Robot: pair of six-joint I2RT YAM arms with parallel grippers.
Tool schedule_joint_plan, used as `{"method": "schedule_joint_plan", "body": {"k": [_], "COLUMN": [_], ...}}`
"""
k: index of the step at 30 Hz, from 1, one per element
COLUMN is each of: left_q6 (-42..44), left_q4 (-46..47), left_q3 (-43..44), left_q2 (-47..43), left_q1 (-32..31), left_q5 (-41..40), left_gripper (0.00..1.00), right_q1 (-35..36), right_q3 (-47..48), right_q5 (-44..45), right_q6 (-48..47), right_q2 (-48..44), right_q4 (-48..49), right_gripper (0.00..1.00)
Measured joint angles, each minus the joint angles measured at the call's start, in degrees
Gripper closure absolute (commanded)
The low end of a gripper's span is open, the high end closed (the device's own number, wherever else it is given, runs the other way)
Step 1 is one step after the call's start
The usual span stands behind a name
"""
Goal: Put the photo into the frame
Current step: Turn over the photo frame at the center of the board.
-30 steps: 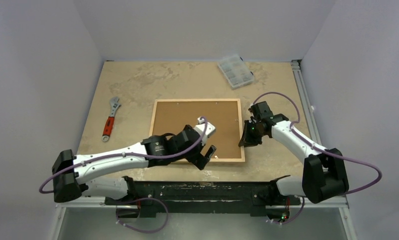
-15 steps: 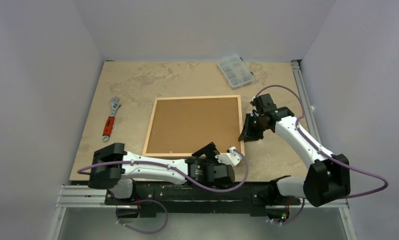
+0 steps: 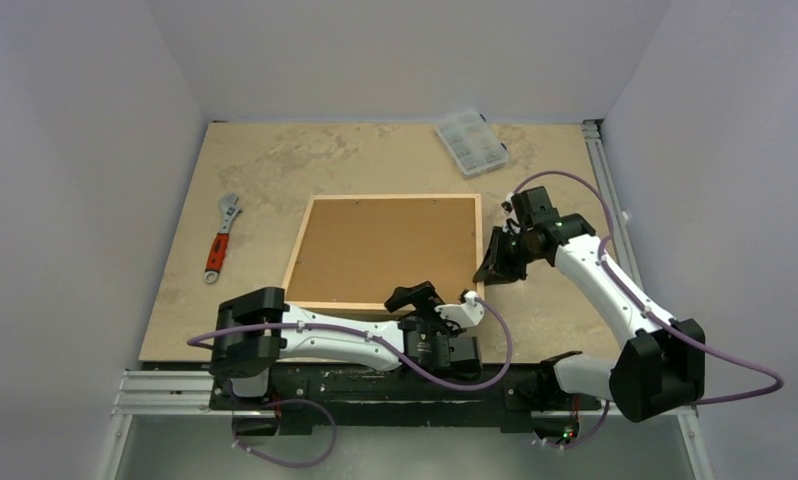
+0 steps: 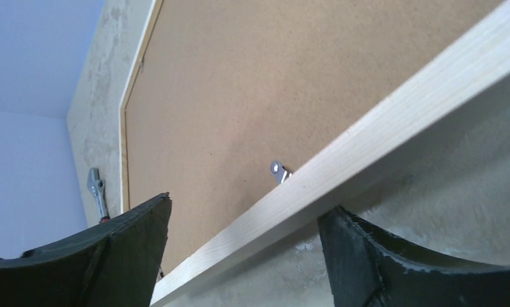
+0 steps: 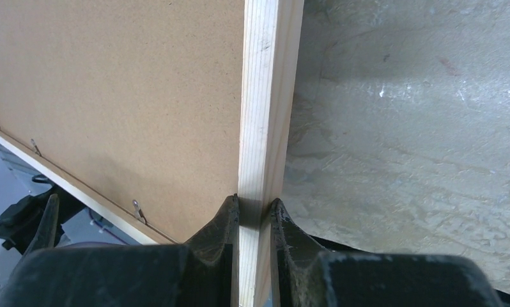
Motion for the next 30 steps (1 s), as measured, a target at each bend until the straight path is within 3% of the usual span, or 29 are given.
{"method": "schedule_joint_plan", "body": {"k": [4,8,10,11,12,15,17,21,30], "left_q6": [-0.13,-0.26,0.39,1.70,2.23,2.43,0.52,-4.85,-13.99], "left_q4": [-0.92,-1.51,-2.36,-3.80,-4.90,-8.20,-11.19,-16.06,-26.40], "left_q3": [1.16,1.22,1.29,1.33,1.33,1.62,2.82,6.36,9.57], "left_q2": [1.16,1.51,1.51,1.55,1.60,1.77,1.99,2.16,1.05], "left_q1": [0.59,0.57,0.48,0.35,0.26,0.09,0.28,1.05,0.96], "left_q5": [-1.86,-2.64,-3.45,-3.89,-4.20,-5.03,-6.08,-7.58,-9.31], "left_gripper": [0.36,0.67,0.76,0.79,0.81,0.86,0.91,1.00,1.00], "right_q1": [-0.04,-0.17,-0.20,-0.20,-0.20,-0.17,-0.17,-0.17,-0.17], "right_q3": [0.00,0.00,0.00,0.02,0.04,0.55,1.53,4.07,9.14], "right_q5": [-0.72,-1.66,-2.40,-3.21,-3.98,-6.03,-7.26,-6.80,-3.43], "right_q6": [0.52,1.11,1.60,1.81,1.90,2.10,1.90,1.11,-2.75], "right_q2": [-1.27,-2.43,-2.93,-3.17,-3.52,-4.79,-5.86,-8.74,-14.73], "right_q4": [0.39,0.92,1.66,2.34,2.97,4.63,4.79,4.72,10.34], "right_gripper": [1.00,1.00,0.98,0.94,0.79,0.49,0.37,0.31,0.30]}}
